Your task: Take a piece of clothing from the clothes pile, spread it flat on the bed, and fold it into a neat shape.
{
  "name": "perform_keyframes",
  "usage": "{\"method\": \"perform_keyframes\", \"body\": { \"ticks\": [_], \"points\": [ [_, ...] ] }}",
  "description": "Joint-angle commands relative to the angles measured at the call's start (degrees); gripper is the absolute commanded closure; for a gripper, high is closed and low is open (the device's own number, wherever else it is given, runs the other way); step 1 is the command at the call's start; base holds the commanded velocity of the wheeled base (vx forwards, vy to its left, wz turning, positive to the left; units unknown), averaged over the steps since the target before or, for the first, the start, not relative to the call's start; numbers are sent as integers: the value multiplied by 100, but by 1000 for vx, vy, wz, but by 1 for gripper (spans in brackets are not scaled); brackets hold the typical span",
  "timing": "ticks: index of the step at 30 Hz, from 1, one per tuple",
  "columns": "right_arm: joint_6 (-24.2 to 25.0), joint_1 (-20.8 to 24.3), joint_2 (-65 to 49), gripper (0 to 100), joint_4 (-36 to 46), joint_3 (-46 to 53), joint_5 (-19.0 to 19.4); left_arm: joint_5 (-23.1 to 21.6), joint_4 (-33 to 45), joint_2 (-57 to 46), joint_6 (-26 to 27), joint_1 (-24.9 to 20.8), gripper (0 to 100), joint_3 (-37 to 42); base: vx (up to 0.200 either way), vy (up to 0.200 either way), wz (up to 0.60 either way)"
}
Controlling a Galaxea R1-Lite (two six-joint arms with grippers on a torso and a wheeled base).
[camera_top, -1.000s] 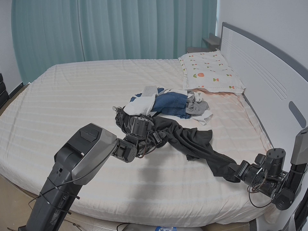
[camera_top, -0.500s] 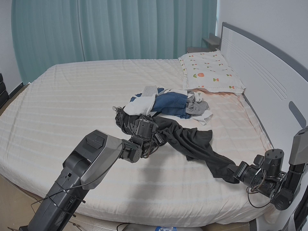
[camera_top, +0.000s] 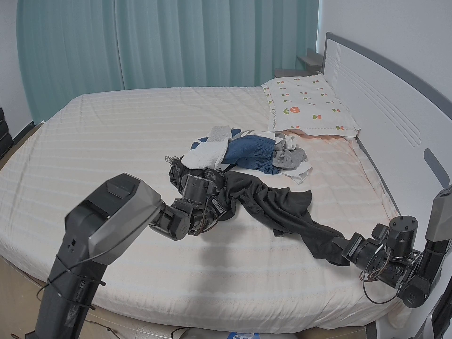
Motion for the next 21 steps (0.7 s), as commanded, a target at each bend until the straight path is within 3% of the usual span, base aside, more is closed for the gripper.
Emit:
{"method": "perform_keyframes", "body": {
  "ticks": [1, 6, 12, 18, 21],
  "points": [
    [9, 237, -287, 100, -69, -608, 67, -607, -807, -2465, -49, 10, 100, 2320, 0, 0, 0],
    [-140, 518, -164, 100, -52, -1558, 49, -1046, -1150, -3836, -67, -78, 100, 3506, 0, 0, 0],
    [-703, 580, -278, 100, -61, -2384, 49, -994, -1238, -4433, -154, -122, 100, 4113, 0, 0, 0],
    [-755, 676, -314, 100, -61, -2401, 137, -994, -1510, -4495, -260, -113, 100, 4561, 0, 0, 0],
    [-720, 747, -68, 100, -69, -2103, 172, -985, -1747, -4460, -585, -122, 100, 4658, 0, 0, 0]
  ]
}}
